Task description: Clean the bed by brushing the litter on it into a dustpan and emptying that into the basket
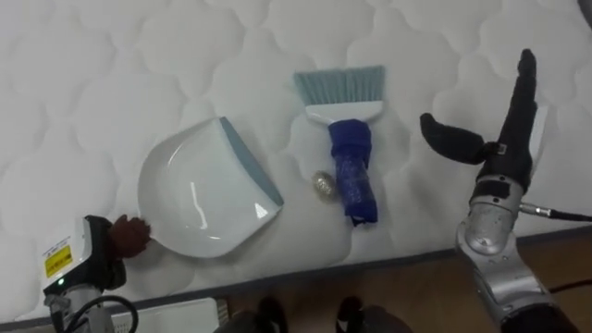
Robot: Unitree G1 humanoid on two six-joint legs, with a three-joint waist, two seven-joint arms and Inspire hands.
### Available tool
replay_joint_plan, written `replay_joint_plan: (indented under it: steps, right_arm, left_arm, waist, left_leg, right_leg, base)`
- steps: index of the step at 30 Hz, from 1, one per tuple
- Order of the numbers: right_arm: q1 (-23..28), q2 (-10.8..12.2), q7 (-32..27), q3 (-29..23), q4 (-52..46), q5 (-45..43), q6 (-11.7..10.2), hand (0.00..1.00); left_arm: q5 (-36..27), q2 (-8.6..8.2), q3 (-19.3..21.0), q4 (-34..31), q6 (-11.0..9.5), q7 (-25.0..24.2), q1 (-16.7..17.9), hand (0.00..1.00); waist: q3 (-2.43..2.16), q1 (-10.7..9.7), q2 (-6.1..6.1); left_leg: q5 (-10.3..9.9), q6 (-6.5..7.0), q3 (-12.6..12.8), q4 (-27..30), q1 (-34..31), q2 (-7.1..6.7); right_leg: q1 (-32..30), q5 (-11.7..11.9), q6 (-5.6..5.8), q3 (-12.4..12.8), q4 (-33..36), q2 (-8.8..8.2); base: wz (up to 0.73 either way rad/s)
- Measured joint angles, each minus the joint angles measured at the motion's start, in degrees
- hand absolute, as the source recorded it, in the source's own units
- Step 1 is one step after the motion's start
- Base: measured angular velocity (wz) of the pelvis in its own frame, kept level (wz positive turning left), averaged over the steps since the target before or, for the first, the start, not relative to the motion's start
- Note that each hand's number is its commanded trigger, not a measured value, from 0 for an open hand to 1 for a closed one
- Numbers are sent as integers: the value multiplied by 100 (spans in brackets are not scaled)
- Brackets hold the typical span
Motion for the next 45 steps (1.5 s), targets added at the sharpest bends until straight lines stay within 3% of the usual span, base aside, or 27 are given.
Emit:
replay_joint_plan:
  steps: [5,13,24,34,37,40,45]
  right_arm:
    - [32,0,291,67,25,10,1,0]
    - [144,35,651,264,170,90,20,0]
    - [120,68,1084,377,763,790,38,0]
    - [-257,82,1082,373,1227,994,146,0]
    - [-472,88,1080,372,1409,1098,155,0]
    - [-725,91,1089,372,1509,1115,154,0]
    - [-832,194,1147,376,1638,1185,160,0]
  left_arm:
    - [12,1,12,-44,-2,-1,21,100]
    - [18,9,22,-162,9,-7,200,100]
    - [25,10,-133,-206,17,-138,132,100]
    - [118,8,-256,-487,136,-279,25,100]
    - [134,5,-364,-487,156,-283,-67,100]
    - [156,4,-416,-477,167,-292,-203,100]
    - [154,2,-550,-479,182,-345,-287,100]
  waist:
    - [-15,117,57]
    - [-16,94,58]
    - [-16,106,58]
    - [-6,109,61]
    - [25,116,46]
    - [109,114,43]
    - [110,131,41]
  left_leg:
    - [0,-1,4,16,-133,6]
    - [0,0,4,11,-156,1]
    - [-2,7,0,-46,-175,-13]
    - [-2,9,17,76,-365,-17]
    - [-1,16,32,90,-379,-29]
    - [-15,39,26,160,-403,-27]
    - [-26,63,24,218,-477,-12]
  right_leg:
    - [-140,-6,-9,-68,36,-29]
    - [-146,-6,-10,-132,30,-60]
    - [-147,-3,-10,-160,10,-77]
    - [-376,-6,-14,-196,143,-138]
    - [-388,-18,-34,-305,182,-210]
    - [-397,-47,-47,-339,251,-248]
    - [-438,-51,-44,-394,289,-274]
  base:
    - [0]
    - [0]
    - [0]
    - [0]
    - [0]
    - [4]
    - [3]
